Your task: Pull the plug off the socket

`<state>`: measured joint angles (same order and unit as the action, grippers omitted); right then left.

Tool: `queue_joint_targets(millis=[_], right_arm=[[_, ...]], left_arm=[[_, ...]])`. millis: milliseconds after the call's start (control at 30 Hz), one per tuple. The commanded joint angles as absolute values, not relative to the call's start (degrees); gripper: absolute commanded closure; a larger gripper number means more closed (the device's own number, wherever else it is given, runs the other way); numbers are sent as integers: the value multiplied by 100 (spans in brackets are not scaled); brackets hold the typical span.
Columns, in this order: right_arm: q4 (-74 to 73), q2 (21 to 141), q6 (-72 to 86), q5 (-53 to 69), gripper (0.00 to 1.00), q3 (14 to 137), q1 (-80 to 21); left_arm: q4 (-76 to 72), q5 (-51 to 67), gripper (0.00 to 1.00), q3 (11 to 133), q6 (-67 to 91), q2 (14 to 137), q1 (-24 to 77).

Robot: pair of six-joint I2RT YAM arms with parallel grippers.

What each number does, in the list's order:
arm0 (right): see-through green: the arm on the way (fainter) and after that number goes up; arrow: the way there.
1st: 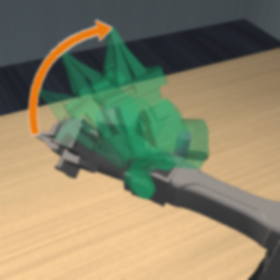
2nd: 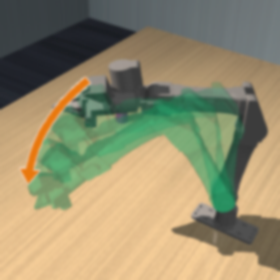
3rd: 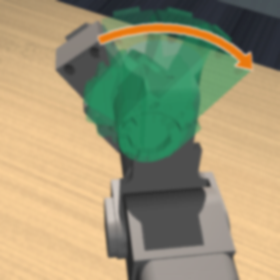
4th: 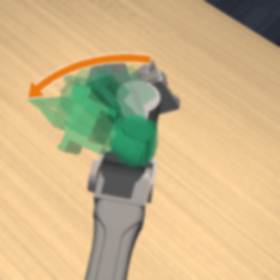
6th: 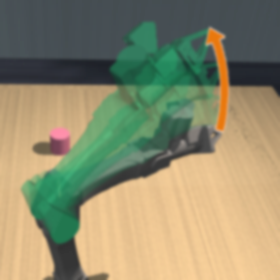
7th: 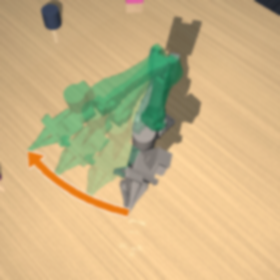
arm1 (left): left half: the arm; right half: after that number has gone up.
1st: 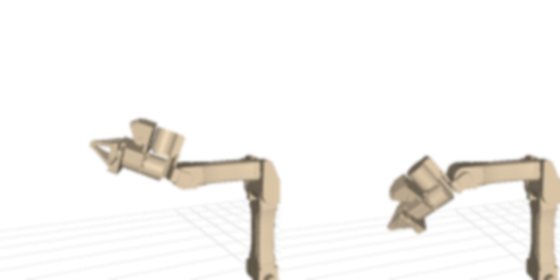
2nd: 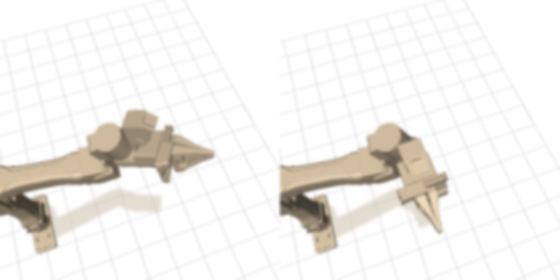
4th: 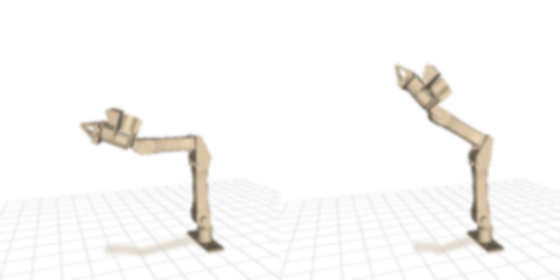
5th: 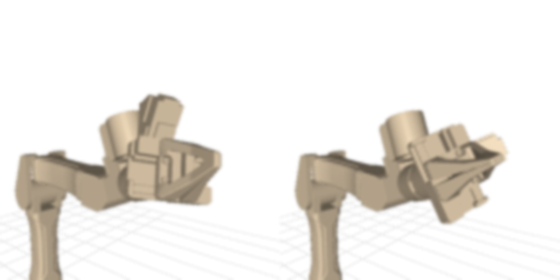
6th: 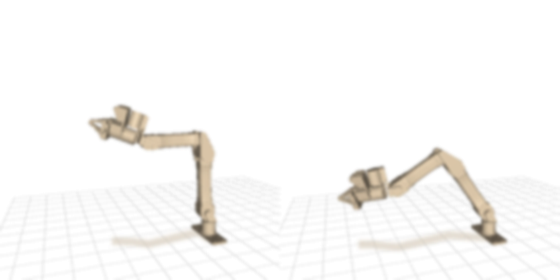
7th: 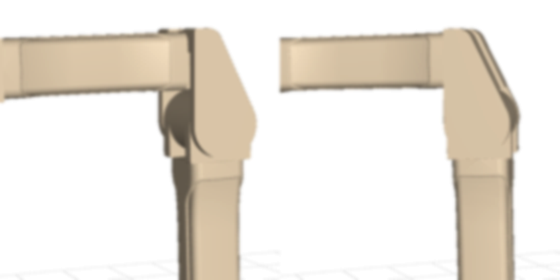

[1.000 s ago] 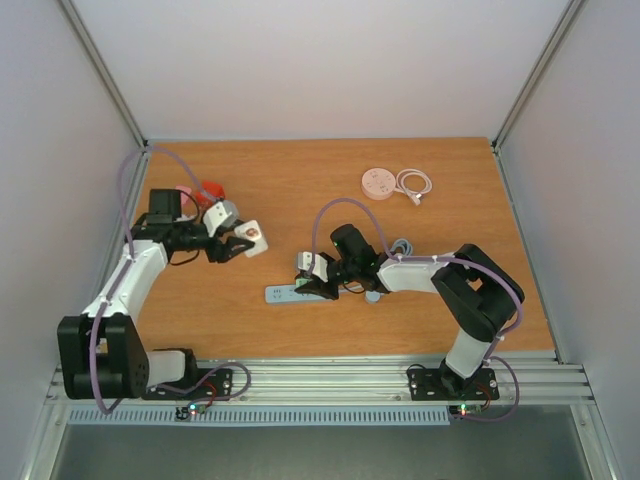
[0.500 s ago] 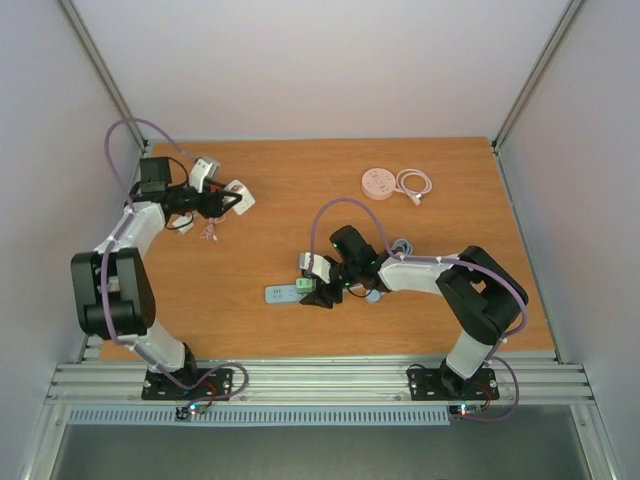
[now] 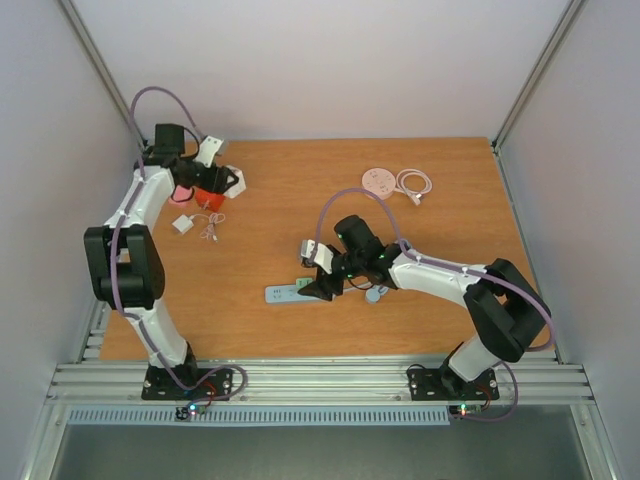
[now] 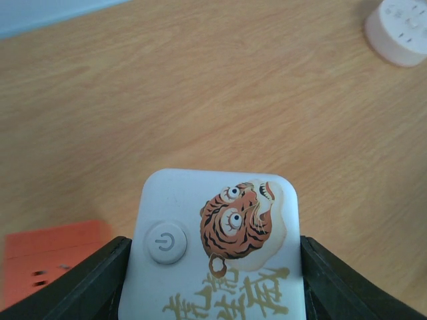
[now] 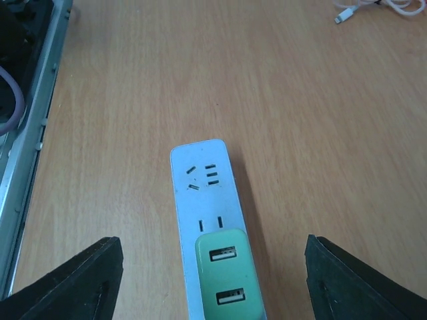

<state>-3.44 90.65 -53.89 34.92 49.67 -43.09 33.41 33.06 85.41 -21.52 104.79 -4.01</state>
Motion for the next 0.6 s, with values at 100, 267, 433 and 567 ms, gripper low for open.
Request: queue_joint_targets(millis=[100, 267, 433, 567], right_arm=[[-704, 8568, -5013, 3270, 22, 5036, -4348], [-669, 8269, -4878, 3218, 21, 4875, -4349], [-379, 8128, -4742, 3171, 20, 4671, -4345], [-333, 8181, -4739, 3136, 20, 4656, -4343]], left_arm=[[5608, 1781, 74, 10278, -2651, 11063, -37], [6694, 1354, 74, 11712, -2664, 11934, 328], [7649, 989, 73, 13202, -2645, 13002, 486], [7793, 771, 72, 13446, -2663, 13460, 492]])
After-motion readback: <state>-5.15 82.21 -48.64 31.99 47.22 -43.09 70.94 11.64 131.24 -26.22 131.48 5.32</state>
